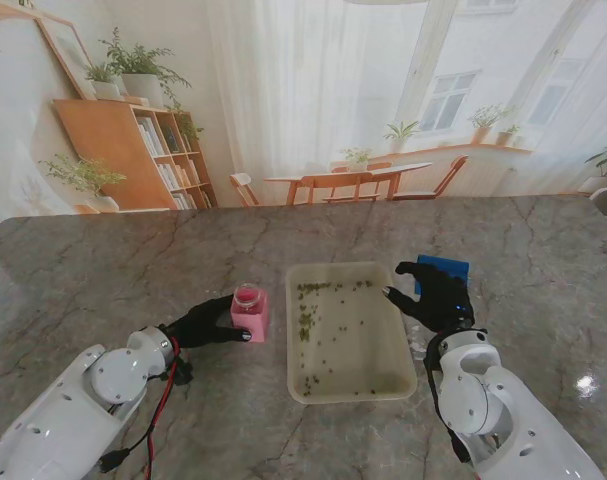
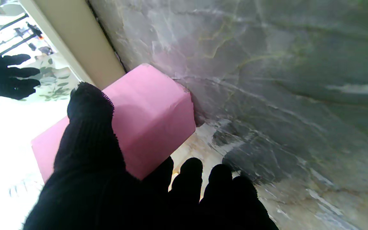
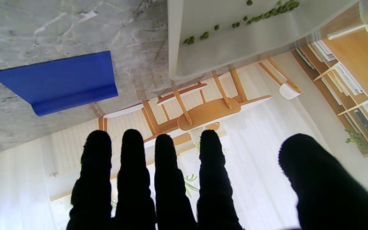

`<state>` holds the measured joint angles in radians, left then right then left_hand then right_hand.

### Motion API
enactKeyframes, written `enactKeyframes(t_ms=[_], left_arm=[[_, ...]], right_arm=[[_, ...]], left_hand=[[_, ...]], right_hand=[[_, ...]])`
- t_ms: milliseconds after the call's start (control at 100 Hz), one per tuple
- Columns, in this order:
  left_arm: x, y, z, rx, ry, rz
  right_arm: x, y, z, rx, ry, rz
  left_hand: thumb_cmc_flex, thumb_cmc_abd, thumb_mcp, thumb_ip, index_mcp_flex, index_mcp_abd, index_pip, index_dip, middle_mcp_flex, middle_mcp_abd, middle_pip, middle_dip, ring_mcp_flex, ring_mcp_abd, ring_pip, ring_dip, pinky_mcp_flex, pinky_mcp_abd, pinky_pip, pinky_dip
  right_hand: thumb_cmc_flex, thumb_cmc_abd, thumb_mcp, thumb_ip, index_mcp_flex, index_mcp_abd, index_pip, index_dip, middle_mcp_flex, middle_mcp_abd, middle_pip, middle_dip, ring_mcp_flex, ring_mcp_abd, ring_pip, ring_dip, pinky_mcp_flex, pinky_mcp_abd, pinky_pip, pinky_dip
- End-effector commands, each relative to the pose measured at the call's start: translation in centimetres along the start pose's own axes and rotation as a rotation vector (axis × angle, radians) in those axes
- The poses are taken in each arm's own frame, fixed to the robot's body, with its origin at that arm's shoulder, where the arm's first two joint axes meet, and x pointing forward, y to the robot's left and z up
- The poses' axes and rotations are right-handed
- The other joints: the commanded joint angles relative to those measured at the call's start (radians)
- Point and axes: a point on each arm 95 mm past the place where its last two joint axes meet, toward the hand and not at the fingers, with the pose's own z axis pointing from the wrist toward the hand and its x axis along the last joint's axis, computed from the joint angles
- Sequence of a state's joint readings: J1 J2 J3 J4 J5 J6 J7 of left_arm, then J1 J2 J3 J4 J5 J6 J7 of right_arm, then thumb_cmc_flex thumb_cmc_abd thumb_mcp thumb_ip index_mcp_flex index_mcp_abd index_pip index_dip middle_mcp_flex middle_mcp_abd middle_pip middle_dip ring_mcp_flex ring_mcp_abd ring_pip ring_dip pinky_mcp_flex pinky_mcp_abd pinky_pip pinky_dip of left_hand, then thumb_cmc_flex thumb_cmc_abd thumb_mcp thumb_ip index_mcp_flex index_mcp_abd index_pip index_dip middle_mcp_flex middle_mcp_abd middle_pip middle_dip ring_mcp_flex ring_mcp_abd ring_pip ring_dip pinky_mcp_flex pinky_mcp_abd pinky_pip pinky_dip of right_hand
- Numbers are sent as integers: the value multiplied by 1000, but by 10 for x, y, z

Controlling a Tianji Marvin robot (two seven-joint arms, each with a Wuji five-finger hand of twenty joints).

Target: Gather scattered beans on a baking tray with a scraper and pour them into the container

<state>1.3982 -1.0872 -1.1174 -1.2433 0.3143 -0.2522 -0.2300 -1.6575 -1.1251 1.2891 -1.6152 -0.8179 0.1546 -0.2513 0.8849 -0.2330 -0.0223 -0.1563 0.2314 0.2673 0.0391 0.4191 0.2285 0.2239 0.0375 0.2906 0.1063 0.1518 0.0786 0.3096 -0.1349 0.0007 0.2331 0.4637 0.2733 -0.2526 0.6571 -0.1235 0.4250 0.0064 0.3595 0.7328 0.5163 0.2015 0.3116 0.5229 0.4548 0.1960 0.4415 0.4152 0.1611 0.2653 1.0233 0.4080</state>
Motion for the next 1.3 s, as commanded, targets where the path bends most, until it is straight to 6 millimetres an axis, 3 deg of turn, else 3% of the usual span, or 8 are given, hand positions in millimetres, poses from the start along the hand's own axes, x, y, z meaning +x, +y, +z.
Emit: enactKeyframes(t_ms=[0,80,190,300,650,800,920,1290], left_arm=[[-14,15,-7,-43,-37,4],[-14,14,-9,-56,-40,25],[-14,11,-13,-70,-48,78],[-15,8,-17,-62,-67,113],[-19,-5,-50,49,-163,242],[-8,-13,-77,203,-193,301],[12,-16,-92,355,-169,315],[73,-10,-101,539,-2,373]], right_arm=[[1,-2,-1,18,-1,4],[1,-2,-1,20,-2,5],[1,-2,0,24,-2,5],[1,-3,0,27,-3,4],[-1,-1,-1,24,-5,-3],[-7,4,0,24,-1,-23],[-16,11,4,51,20,-61],[-38,55,20,89,94,-217]], left_hand=[[-45,40,4,115,-52,13,-31,-31,-37,11,-8,-13,-14,95,19,-2,35,242,14,32],[-67,36,4,114,-99,34,-47,-53,-65,26,-15,-19,-33,101,13,-6,32,248,-17,45],[-89,48,12,116,-94,82,-77,-277,-115,53,-20,-26,-58,109,14,-9,39,258,-65,86],[-83,48,15,118,-92,116,-84,-363,-129,67,-21,-28,-60,114,19,-7,42,262,-59,88],[-65,58,18,119,-89,148,-85,-427,-124,67,-17,-24,-38,104,34,0,55,254,-6,87],[-32,81,15,124,-89,114,-60,-385,-89,46,-7,-16,-9,85,36,0,62,234,47,85],[-11,119,1,126,-97,61,2,-112,-6,15,5,-4,36,55,23,-16,67,220,106,36],[4,206,-6,124,139,-17,98,29,225,-17,49,36,191,37,39,-22,157,229,189,45]], right_hand=[[5,12,-13,37,12,-16,5,4,9,-9,-34,8,13,8,-12,9,4,12,-12,18],[5,12,-13,38,13,-15,6,3,11,-9,-35,8,14,7,-13,9,4,12,-12,18],[6,13,-15,38,14,-15,6,2,12,-10,-36,8,16,7,-12,10,4,12,-12,18],[6,13,-16,38,13,-16,6,1,13,-9,-37,9,16,7,-11,12,4,12,-12,19],[6,17,-25,38,-15,-4,-14,-8,6,-9,-44,7,9,-2,-19,9,1,-2,-27,14],[11,16,-26,39,-33,2,-33,-18,4,-15,-48,6,10,-12,-31,1,4,-17,-47,3],[14,15,-27,40,-51,6,-52,-26,-1,-19,-53,1,7,-15,-51,-11,4,-27,-67,-14],[37,11,-18,44,-123,41,-98,-38,-40,-13,-59,-4,-10,-5,-72,-24,-12,-23,-70,-38]])
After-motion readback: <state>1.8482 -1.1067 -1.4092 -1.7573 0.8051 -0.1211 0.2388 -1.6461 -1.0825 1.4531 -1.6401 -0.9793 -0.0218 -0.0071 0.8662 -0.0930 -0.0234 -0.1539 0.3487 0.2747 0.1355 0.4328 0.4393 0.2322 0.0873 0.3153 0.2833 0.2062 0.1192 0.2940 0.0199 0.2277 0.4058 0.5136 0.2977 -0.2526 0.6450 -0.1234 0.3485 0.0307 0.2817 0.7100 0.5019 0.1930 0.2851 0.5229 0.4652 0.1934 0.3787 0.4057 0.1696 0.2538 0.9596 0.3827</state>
